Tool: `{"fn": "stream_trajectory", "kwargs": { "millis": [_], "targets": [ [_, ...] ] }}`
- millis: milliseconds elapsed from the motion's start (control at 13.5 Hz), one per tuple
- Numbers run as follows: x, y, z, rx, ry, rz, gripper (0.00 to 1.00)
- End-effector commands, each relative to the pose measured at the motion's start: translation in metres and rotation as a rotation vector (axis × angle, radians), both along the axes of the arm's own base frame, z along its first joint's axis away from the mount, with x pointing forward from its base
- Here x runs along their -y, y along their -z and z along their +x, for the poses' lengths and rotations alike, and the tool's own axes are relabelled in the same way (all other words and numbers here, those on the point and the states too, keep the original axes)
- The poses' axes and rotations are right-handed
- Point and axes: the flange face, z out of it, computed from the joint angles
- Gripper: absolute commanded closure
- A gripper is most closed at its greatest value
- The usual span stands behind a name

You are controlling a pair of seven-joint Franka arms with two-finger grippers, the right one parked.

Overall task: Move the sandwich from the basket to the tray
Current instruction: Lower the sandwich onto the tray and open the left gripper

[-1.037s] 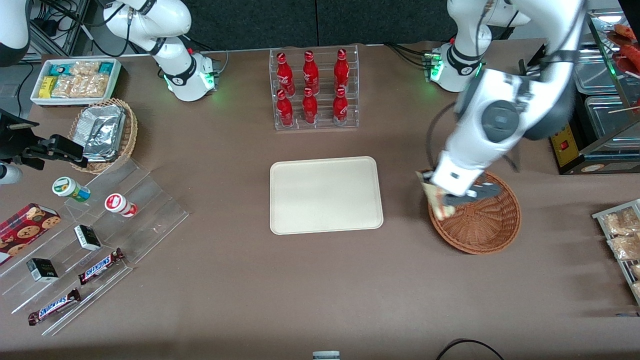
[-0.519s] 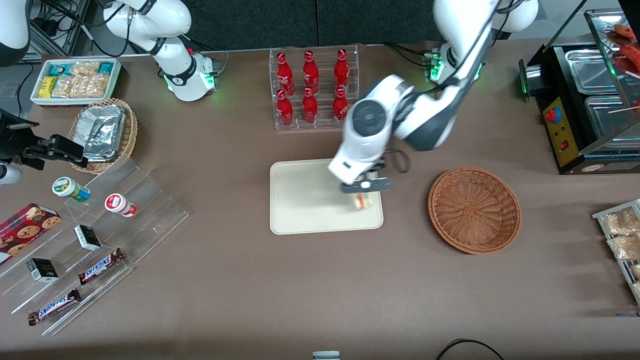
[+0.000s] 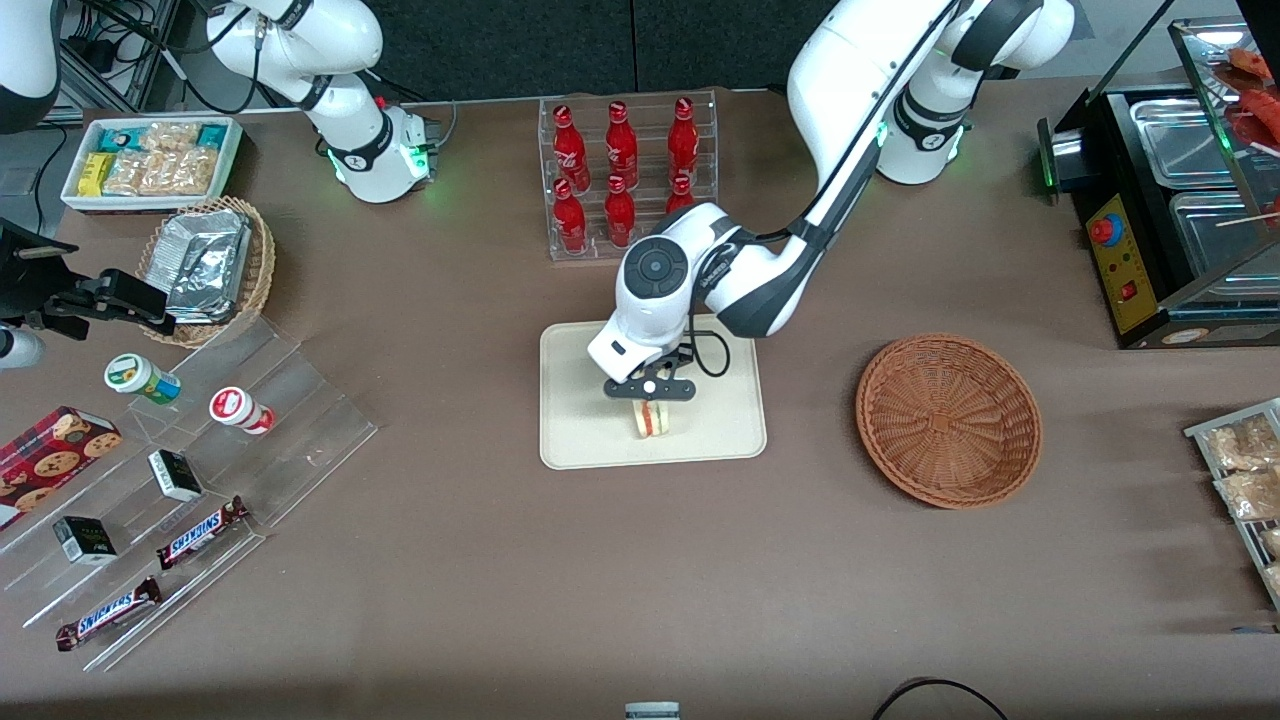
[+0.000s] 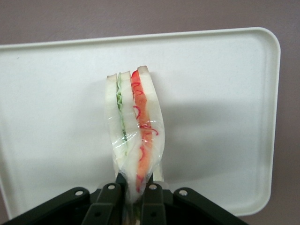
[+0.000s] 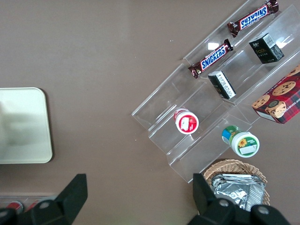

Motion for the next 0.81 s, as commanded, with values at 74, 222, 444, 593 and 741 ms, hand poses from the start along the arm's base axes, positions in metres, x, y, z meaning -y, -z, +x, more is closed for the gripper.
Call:
{"fn": "stream_trajectory", "kwargs": {
  "millis": [74,222,444,593,741],
  "targets": [
    [0.007,0.008,0.003,0.034,0.0,0.003,1.0],
    [0.012,0.02,-0.01,0.019,0.021,0.018,0.95],
    [0.013,0.022,-0.012,0.014,0.021,0.021,0.27],
    [0.011,0.017,-0.011,0.008,0.021,0.035,0.01],
    [0.002,0.003,-0.008,-0.018,0.015,0.072,0.0]
  ]
}}
